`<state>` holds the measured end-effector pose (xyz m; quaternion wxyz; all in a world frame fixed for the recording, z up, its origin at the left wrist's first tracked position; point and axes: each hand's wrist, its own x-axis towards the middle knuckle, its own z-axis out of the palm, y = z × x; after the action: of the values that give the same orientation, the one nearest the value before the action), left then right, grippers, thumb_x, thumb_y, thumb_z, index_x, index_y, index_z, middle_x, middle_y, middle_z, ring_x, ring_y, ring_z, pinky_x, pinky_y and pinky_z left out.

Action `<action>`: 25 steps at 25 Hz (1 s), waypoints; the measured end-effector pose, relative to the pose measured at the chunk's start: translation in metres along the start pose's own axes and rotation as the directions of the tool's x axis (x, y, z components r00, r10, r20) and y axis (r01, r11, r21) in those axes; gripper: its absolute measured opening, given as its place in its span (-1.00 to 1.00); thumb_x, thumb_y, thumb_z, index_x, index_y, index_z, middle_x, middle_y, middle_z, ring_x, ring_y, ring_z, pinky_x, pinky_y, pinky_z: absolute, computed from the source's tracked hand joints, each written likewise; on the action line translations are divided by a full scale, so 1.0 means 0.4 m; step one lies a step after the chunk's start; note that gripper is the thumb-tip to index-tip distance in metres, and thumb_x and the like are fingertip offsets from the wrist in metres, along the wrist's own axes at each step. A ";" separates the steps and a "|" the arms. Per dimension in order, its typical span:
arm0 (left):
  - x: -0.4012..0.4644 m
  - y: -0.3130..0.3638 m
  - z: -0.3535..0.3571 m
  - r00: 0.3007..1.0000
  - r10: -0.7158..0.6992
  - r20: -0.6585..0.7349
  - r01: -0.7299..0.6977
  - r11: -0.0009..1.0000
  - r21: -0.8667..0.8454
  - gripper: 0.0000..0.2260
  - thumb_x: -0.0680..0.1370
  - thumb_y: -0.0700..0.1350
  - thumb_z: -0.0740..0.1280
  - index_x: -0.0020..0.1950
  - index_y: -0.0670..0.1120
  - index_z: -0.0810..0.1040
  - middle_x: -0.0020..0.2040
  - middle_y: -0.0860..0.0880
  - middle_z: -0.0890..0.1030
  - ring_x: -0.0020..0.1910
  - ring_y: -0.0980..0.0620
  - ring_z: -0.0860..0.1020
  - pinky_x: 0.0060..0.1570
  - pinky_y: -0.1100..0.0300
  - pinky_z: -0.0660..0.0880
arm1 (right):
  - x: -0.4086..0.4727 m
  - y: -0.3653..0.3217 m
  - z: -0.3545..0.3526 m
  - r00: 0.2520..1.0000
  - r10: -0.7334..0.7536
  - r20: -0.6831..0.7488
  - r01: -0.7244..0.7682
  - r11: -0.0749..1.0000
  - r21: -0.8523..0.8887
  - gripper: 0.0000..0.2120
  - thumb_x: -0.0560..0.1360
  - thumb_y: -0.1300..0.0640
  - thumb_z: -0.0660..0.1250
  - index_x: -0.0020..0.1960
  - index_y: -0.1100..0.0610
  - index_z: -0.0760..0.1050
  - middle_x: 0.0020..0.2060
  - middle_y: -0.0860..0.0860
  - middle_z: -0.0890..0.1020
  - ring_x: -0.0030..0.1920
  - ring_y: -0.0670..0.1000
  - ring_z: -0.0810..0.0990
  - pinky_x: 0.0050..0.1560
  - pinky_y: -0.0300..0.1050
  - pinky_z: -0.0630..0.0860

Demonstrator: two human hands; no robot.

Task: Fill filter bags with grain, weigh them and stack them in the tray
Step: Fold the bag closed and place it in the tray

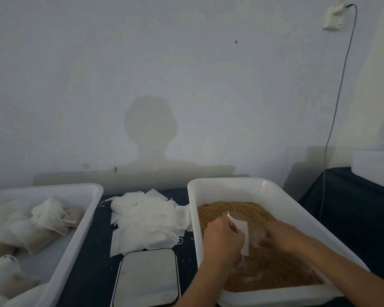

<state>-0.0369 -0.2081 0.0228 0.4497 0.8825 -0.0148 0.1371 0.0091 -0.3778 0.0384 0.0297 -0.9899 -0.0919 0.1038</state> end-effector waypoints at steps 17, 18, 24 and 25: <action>0.062 -0.058 -0.026 0.971 0.229 -0.061 -0.204 0.939 0.277 -0.82 0.54 -0.32 0.27 0.08 -0.11 0.54 0.15 -0.01 0.53 0.12 0.04 0.43 0.08 0.23 0.40 | -0.063 0.073 -0.236 0.987 0.161 -0.008 -0.115 0.664 -0.739 -0.72 0.42 0.07 0.45 0.11 0.08 0.53 0.08 -0.03 0.60 0.07 -0.03 0.58 -0.01 -0.17 0.44; 0.063 -0.057 -0.026 0.970 0.237 -0.045 -0.216 0.935 0.282 -0.82 0.54 -0.33 0.27 0.07 -0.11 0.54 0.15 -0.01 0.54 0.13 0.04 0.44 0.10 0.21 0.41 | -0.058 0.078 -0.227 0.988 0.151 0.007 -0.092 0.640 -0.763 -0.70 0.41 0.10 0.46 0.13 0.10 0.54 0.09 -0.01 0.61 0.08 -0.01 0.59 0.02 -0.15 0.45; 0.059 -0.057 -0.037 0.973 0.231 0.026 -0.230 0.936 0.266 -0.83 0.51 -0.33 0.28 0.03 -0.11 0.52 0.11 -0.02 0.57 0.08 0.02 0.48 0.05 0.19 0.45 | -0.065 0.133 -0.175 0.990 0.018 0.138 0.077 0.760 -0.646 -0.64 0.43 0.01 0.43 0.20 0.05 0.54 0.14 -0.02 0.57 0.09 -0.03 0.55 0.08 -0.19 0.45; 0.059 -0.057 -0.038 0.975 0.223 0.012 -0.218 0.939 0.266 -0.81 0.51 -0.34 0.26 0.04 -0.11 0.52 0.10 -0.03 0.56 0.06 0.02 0.48 0.03 0.21 0.43 | -0.071 0.141 -0.167 0.987 -0.016 0.158 0.106 0.807 -0.581 -0.65 0.43 -0.01 0.43 0.20 0.00 0.54 0.13 -0.05 0.57 0.06 -0.07 0.53 0.00 -0.24 0.43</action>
<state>-0.0141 -0.1803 0.0194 0.3094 0.9262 -0.0911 0.1954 0.0058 -0.4410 0.1049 -0.2812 -0.9368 -0.1533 0.1409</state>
